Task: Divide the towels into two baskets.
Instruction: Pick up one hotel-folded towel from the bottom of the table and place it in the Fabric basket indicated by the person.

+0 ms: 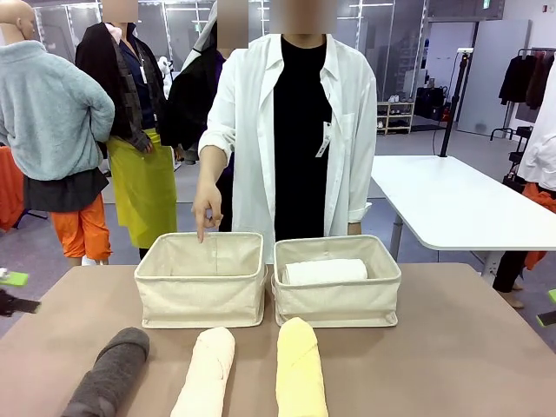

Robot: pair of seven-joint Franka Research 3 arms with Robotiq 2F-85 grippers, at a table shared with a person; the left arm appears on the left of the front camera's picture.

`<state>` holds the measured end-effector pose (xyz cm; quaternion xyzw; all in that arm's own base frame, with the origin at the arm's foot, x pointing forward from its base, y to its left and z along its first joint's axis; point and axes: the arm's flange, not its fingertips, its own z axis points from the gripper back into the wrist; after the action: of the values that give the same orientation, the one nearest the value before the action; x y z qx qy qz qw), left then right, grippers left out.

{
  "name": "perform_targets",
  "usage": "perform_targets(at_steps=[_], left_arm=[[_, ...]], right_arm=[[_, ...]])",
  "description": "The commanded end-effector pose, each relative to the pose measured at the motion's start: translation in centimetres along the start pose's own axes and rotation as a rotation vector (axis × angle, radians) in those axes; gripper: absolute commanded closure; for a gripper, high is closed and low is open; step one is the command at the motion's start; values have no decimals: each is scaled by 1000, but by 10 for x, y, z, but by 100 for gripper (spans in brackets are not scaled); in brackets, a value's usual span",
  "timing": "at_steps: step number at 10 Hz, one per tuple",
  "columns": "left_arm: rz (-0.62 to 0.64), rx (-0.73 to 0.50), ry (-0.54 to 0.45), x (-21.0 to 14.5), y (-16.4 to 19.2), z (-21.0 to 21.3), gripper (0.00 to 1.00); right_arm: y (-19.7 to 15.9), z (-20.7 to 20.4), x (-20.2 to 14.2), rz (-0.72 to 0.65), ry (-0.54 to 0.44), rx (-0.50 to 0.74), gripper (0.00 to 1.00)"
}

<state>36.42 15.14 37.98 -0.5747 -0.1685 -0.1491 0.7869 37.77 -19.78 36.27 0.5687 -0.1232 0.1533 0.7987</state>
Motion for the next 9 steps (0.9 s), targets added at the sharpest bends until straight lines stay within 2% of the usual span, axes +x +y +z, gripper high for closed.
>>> perform_targets(at_steps=[1, 3, 4, 6, 7, 9], left_arm=[[0, 112, 142, 7, -28, -38, 0], [11, 247, 206, 9, -47, -79, 0], [5, 398, 233, 7, -54, -92, 0], [31, 545, 235, 2, -62, -104, 0], [56, 547, 249, -3, -63, -113, 0], [63, 631, 271, -12, -50, -128, 0]], right_arm=[[4, -3, -3, 4, -5, -13, 6], [4, -3, -3, 4, -5, -13, 6], [4, -3, -3, 4, -5, -13, 6], [4, -3, -3, 4, -5, -13, 6], [4, -3, -3, 4, -5, -13, 6], [4, -3, -3, 4, -5, -13, 6]])
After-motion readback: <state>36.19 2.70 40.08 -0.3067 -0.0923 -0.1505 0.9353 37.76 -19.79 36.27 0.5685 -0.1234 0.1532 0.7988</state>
